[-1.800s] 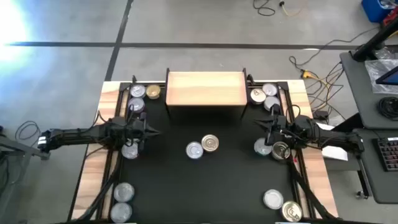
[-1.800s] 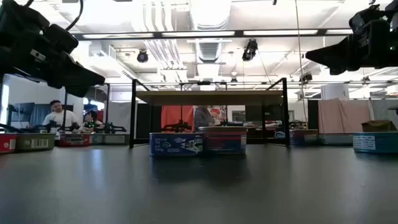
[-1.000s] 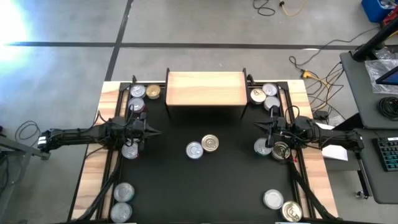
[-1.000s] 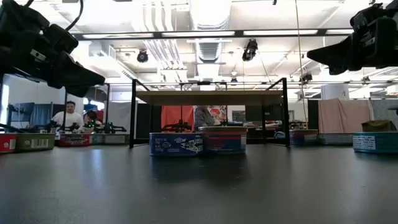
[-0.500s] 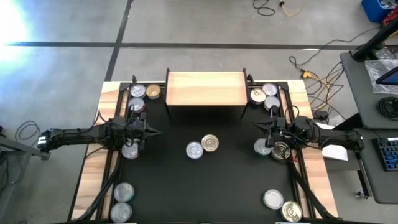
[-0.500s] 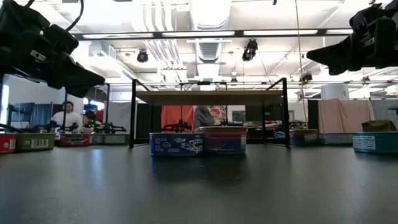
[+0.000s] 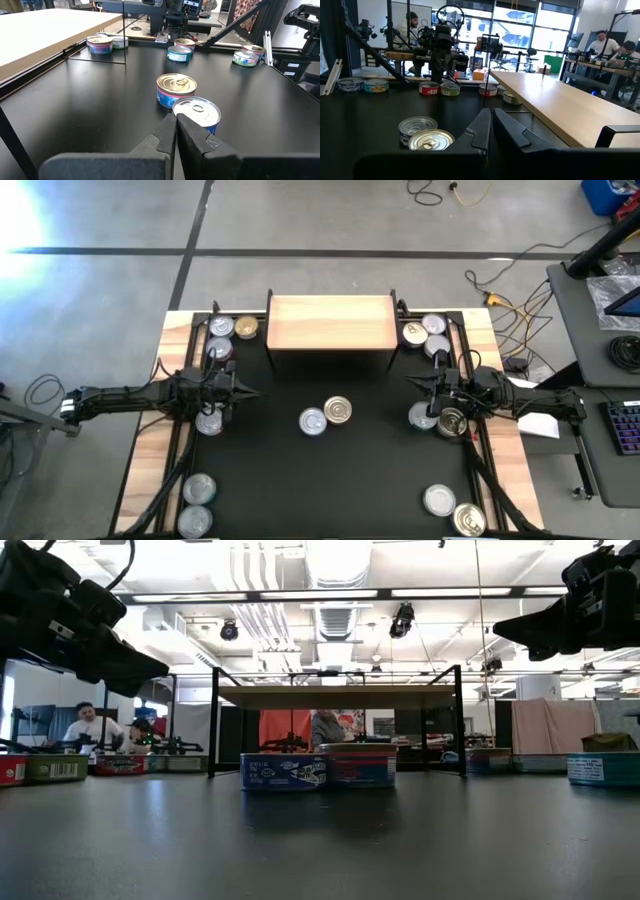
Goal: Stack canned seafood by type on shelf
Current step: Put the middle left blue-pink tuna can on the shelf
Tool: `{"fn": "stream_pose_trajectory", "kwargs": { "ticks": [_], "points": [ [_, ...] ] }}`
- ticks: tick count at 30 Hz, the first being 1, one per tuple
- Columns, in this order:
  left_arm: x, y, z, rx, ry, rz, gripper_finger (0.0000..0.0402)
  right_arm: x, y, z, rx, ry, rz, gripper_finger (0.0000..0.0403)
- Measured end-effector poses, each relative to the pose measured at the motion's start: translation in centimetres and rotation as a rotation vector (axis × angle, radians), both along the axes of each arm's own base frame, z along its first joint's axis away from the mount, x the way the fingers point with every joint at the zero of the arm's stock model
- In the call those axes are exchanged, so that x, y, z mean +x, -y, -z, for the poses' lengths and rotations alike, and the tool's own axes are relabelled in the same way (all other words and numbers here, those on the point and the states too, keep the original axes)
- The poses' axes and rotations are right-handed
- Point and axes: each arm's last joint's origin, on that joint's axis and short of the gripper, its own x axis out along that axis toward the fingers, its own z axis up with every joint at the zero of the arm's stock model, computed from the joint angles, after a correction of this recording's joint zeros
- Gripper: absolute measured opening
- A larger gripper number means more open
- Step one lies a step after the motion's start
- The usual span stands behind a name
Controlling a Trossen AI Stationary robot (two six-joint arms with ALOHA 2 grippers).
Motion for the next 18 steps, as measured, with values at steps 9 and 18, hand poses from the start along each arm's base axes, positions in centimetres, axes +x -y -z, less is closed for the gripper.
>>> {"fn": "stream_pose_trajectory", "kwargs": {
  "ticks": [9, 18],
  "points": [
    [0.0, 0.0, 0.0, 0.0, 0.0, 0.0, 0.0, -0.01, 0.0, -0.67, 0.032, 0.075, -0.004, 0.0013],
    [0.0, 0.0, 0.0, 0.0, 0.0, 0.0, 0.0, 0.27, 0.2, -0.24, 0.695, 0.152, 0.018, 0.0013]
  ]
}}
